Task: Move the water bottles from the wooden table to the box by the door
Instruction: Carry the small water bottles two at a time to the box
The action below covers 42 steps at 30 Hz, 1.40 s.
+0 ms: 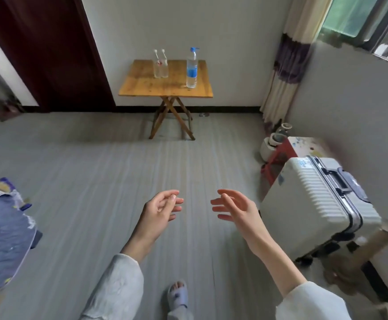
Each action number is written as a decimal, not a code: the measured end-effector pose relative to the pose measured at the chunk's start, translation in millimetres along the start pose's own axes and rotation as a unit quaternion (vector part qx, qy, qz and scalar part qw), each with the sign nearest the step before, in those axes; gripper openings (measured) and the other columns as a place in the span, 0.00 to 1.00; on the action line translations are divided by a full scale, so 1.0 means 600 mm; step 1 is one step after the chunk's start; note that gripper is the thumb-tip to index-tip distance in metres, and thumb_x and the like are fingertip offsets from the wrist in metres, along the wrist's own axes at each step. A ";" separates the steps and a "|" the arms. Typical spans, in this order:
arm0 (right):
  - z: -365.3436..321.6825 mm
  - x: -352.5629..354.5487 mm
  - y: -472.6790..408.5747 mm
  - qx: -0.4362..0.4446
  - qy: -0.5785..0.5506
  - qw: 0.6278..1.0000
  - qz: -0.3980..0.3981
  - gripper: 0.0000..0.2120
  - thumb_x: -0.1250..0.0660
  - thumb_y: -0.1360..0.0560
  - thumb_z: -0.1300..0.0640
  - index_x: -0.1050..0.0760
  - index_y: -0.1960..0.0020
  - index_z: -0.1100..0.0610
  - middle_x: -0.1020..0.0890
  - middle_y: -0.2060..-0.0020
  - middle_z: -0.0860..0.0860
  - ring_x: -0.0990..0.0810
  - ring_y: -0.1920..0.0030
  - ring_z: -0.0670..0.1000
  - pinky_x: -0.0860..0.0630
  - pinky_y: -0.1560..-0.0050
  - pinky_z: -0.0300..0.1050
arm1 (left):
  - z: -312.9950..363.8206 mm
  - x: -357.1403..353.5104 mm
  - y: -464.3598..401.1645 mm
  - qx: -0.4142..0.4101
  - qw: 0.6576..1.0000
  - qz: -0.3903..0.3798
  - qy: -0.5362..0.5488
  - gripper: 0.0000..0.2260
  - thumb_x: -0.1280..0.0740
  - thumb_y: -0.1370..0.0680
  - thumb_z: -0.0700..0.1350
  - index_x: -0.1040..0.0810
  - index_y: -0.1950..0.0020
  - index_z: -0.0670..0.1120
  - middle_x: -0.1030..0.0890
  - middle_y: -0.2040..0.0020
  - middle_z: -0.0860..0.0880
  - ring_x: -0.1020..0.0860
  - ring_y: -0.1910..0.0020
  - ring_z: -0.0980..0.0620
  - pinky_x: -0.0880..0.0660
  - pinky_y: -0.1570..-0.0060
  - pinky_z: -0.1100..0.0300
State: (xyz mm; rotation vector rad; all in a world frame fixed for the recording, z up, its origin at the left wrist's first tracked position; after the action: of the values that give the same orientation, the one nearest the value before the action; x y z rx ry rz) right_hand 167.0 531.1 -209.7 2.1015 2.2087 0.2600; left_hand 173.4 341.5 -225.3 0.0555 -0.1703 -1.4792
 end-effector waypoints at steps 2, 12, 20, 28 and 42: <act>-0.006 -0.007 -0.081 0.002 0.004 1.000 -0.007 0.07 0.41 0.23 0.56 0.25 0.48 0.54 0.17 0.58 0.51 0.18 0.60 0.47 0.21 0.56 0.40 | -0.002 0.006 -0.079 0.000 1.000 0.008 0.006 0.08 0.42 0.21 0.44 0.24 0.50 0.52 0.18 0.53 0.50 0.20 0.53 0.51 0.24 0.53 0.60; -0.113 -0.054 -0.502 0.027 0.006 1.000 -0.003 0.06 0.40 0.23 0.54 0.25 0.51 0.50 0.16 0.58 0.50 0.17 0.57 0.47 0.21 0.54 0.41 | 0.082 0.060 -0.509 -0.017 0.999 0.023 0.015 0.08 0.41 0.21 0.44 0.24 0.52 0.53 0.18 0.52 0.49 0.20 0.52 0.52 0.25 0.54 0.61; -0.130 -0.080 -0.779 0.009 0.009 1.000 -0.014 0.06 0.41 0.23 0.54 0.25 0.50 0.50 0.16 0.58 0.49 0.17 0.58 0.45 0.21 0.56 0.39 | 0.074 0.054 -0.764 0.017 1.000 0.004 -0.003 0.08 0.41 0.21 0.46 0.23 0.50 0.53 0.18 0.52 0.50 0.19 0.52 0.53 0.24 0.53 0.61; -0.216 -0.094 -1.109 0.036 0.028 0.997 -0.062 0.08 0.41 0.23 0.53 0.25 0.47 0.52 0.16 0.57 0.49 0.17 0.57 0.45 0.20 0.56 0.39 | 0.141 0.059 -1.074 -0.003 0.999 0.044 0.005 0.08 0.42 0.21 0.46 0.23 0.50 0.54 0.17 0.51 0.52 0.19 0.51 0.54 0.24 0.51 0.60; -0.283 -0.208 -1.548 0.007 0.041 0.993 -0.113 0.07 0.40 0.23 0.54 0.25 0.49 0.51 0.16 0.57 0.50 0.17 0.56 0.49 0.21 0.52 0.47 | 0.168 0.153 -1.485 0.032 0.995 0.093 0.028 0.08 0.41 0.21 0.46 0.23 0.49 0.54 0.17 0.51 0.52 0.19 0.52 0.55 0.24 0.53 0.63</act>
State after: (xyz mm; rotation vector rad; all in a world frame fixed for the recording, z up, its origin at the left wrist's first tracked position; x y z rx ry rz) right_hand -768.8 354.7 -215.9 1.8570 2.4749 0.3197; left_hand -712.3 174.4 -244.8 0.1307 -0.1727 -1.2852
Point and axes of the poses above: each hand's wrist, its own y-axis away from the middle knuckle, its own x-axis out of the back of the hand, z = x × y, the point moved 5 cm from there along -y, towards the middle knuckle
